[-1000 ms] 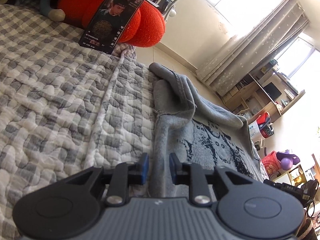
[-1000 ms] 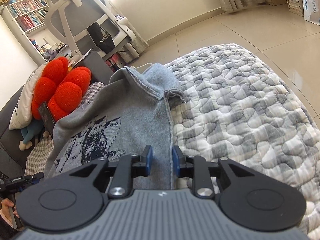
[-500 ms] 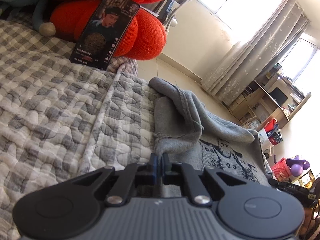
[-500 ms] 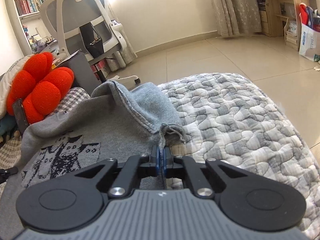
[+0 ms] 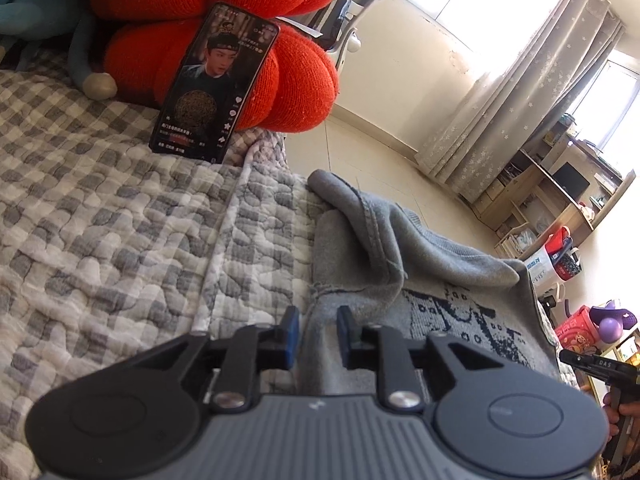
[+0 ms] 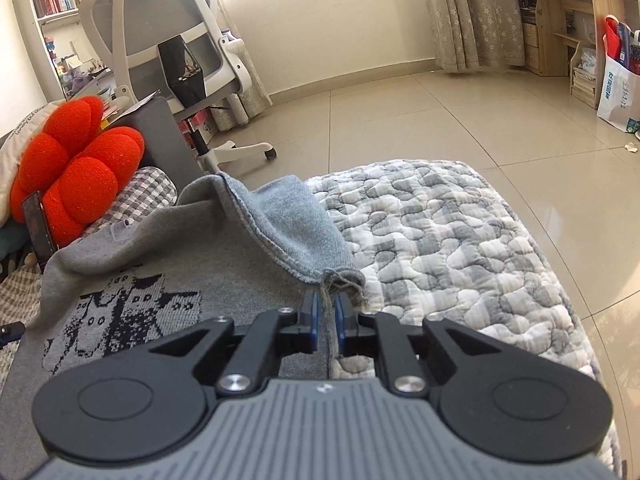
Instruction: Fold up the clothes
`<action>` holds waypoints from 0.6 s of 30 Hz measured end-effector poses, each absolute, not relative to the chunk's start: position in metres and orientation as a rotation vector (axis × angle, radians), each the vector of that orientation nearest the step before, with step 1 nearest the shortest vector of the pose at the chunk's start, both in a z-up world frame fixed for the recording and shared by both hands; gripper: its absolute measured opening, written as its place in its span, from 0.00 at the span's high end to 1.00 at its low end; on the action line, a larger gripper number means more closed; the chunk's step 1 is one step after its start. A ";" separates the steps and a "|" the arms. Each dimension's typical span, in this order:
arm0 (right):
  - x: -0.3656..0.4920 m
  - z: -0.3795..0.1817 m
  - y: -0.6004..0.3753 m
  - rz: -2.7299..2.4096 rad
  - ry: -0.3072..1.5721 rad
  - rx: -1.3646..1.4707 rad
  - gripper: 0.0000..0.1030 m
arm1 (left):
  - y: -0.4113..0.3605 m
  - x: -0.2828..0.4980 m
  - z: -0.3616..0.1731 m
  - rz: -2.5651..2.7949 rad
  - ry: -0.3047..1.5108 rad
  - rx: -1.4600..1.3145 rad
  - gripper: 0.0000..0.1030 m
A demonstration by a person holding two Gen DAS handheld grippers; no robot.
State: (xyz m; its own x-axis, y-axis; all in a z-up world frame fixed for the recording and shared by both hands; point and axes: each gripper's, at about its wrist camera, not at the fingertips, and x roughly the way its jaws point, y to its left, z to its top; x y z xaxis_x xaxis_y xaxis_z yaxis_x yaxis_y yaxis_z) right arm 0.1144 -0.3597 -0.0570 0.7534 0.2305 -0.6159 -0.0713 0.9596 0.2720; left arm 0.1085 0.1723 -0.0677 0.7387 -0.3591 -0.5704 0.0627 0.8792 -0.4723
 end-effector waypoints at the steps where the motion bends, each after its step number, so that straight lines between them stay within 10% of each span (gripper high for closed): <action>1: 0.116 -0.054 -0.360 0.167 0.694 0.229 0.78 | 0.173 0.112 -0.065 -0.239 0.699 -0.448 0.63; 4: 0.126 -0.047 -0.360 0.170 0.670 0.221 0.62 | 0.171 0.128 -0.061 -0.238 0.699 -0.458 0.59; 18: 0.209 -0.079 -0.339 0.208 0.683 0.254 0.62 | 0.146 0.203 -0.085 -0.242 0.707 -0.424 0.59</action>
